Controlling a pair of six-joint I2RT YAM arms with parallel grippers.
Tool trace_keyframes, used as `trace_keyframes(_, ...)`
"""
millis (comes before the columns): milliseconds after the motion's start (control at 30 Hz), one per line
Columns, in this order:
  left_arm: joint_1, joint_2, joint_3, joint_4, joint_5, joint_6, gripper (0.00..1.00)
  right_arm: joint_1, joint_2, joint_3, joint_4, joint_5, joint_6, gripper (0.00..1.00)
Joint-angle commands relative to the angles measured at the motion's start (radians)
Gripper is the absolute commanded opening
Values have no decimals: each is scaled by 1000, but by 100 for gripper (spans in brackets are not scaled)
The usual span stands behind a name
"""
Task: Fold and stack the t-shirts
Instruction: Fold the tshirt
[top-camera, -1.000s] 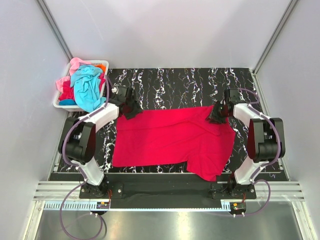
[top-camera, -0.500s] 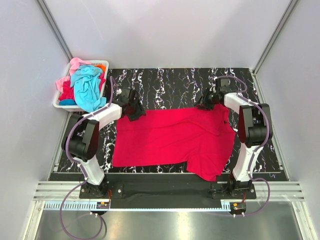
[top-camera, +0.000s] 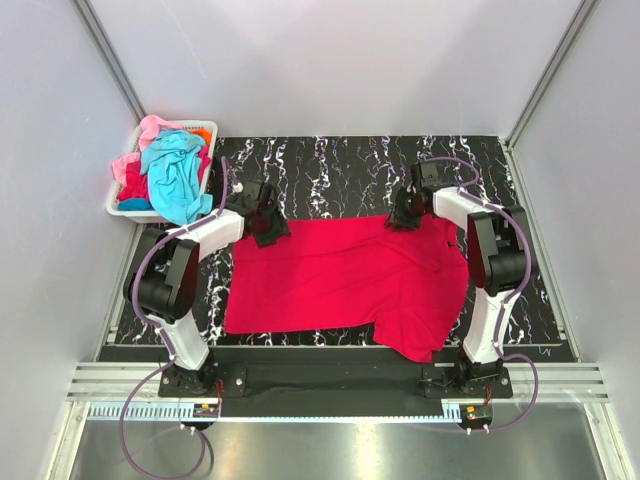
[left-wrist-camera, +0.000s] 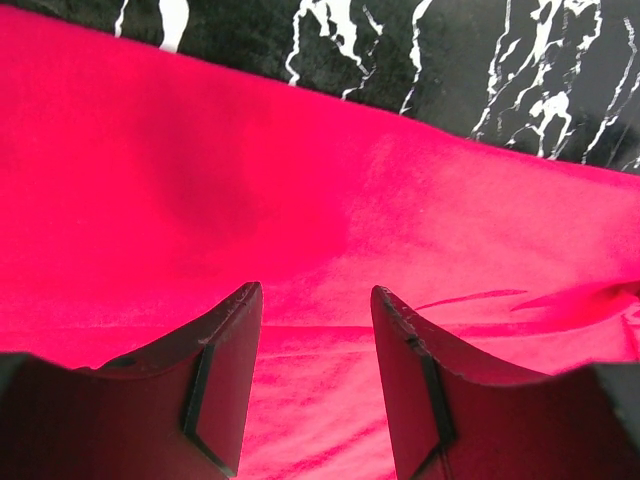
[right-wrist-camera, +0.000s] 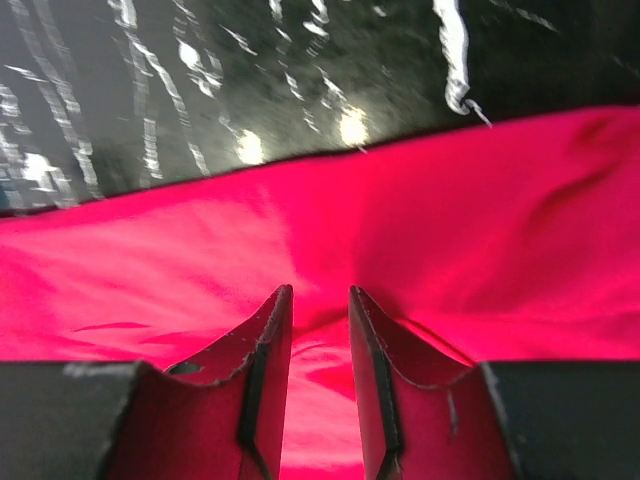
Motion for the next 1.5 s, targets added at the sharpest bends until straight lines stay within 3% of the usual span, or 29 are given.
trace_keyframes(0, -2, -30, -11, 14, -23, 11, 52, 25, -56, 7, -60, 128, -27, 36)
trace_keyframes(267, -2, -28, -19, 14, -26, 12, 52, 43, -81, -8, -101, 202, -41, 35)
trace_keyframes(333, -2, -27, -20, 15, -28, 12, 52, 48, -86, -10, -108, 220, -46, 29)
trace_keyframes(400, -4, -25, -20, 15, -26, 11, 52, 52, -87, -8, -121, 223, -44, 13)
trace_keyframes(500, -2, -25, -22, 14, -28, 11, 52, 64, -96, -11, -140, 228, -43, 6)
trace_keyframes(600, -2, -28, -24, 14, -30, 11, 52, 80, -116, -23, -146, 239, -40, 11)
trace_keyframes(700, -2, -27, -24, 14, -28, 12, 51, 86, -129, -30, -152, 295, -44, 26)
trace_keyframes(800, -4, -28, -27, 15, -28, 15, 51, 86, -135, -27, -160, 347, -53, 31)
trace_keyframes(1133, -4, -22, -31, 14, -31, 15, 51, 92, -112, -10, -189, 381, -69, 33)
trace_keyframes(1300, -4, -19, -33, 14, -31, 17, 51, 92, -95, -8, -186, 338, -66, 22)
trace_keyframes(1467, -4, -25, -36, 12, -33, 17, 51, 94, -102, -10, -175, 300, -58, 20)
